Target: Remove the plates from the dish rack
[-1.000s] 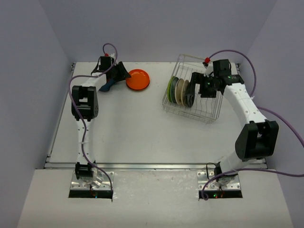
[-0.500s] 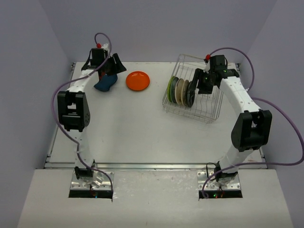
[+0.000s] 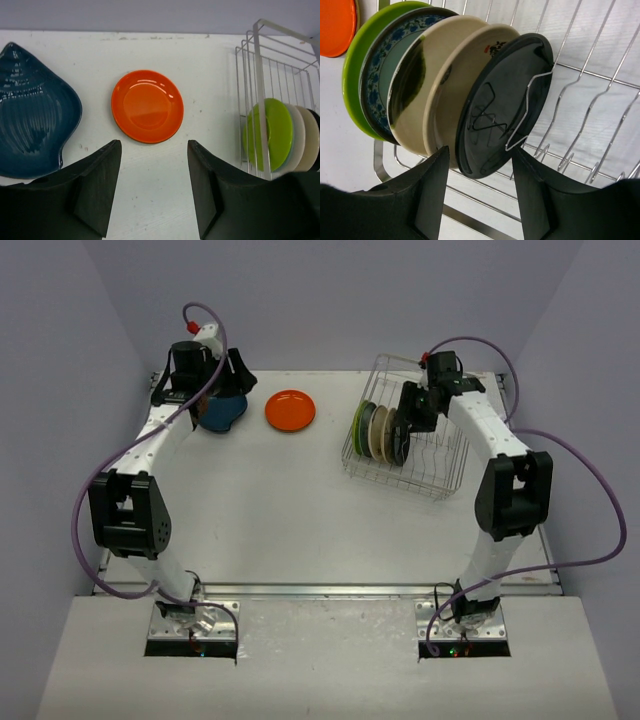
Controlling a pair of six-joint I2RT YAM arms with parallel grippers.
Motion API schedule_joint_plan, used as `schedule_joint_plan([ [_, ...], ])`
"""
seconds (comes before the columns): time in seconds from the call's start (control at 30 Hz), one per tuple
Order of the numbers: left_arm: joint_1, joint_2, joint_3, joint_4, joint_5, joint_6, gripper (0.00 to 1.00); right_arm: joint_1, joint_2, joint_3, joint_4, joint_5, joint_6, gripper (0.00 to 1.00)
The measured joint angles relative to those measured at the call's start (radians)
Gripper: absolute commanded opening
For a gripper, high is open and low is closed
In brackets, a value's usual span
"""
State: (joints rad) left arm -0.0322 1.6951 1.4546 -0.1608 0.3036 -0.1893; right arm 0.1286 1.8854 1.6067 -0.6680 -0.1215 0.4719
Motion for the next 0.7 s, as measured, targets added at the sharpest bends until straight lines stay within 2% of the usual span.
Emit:
schedule_joint_plan([
  [0.1,0.0,0.0,-0.041,-0.019,-0.001,0.005,0.53,0.023,0.014,0.016,0.007,0.02,-0.002,0.49],
  [0.27,0.0,0.0,-0.049,-0.034,0.002,0.006,0.53,0.045,0.041,0.025,0.02,0.074,-0.013,0.32],
  [0.37,0.0,0.0,-0.049,-0.037,0.004,0.007,0.53,0.045,0.058,0.025,0.023,0.104,-0.021,0.27],
  [0.47,0.0,0.0,-0.049,-0.039,0.006,0.007,0.55,0.046,0.065,0.025,0.029,0.117,-0.027,0.05],
  [0.53,0.0,0.0,-0.049,-0.042,0.006,0.007,0.71,0.046,0.065,0.025,0.029,0.1,-0.02,0.0],
  [0.63,0.0,-0.001,-0.049,-0.048,0.006,0.009,0.93,0.042,0.065,0.017,0.028,0.052,-0.02,0.0],
  [0.67,0.0,-0.002,-0.05,-0.05,0.008,0.008,0.99,0.037,0.063,0.014,0.03,0.025,-0.022,0.0],
  [0.7,0.0,-0.005,-0.051,-0.054,0.013,0.008,1.0,0.029,0.059,0.011,0.03,-0.002,-0.025,0.0],
])
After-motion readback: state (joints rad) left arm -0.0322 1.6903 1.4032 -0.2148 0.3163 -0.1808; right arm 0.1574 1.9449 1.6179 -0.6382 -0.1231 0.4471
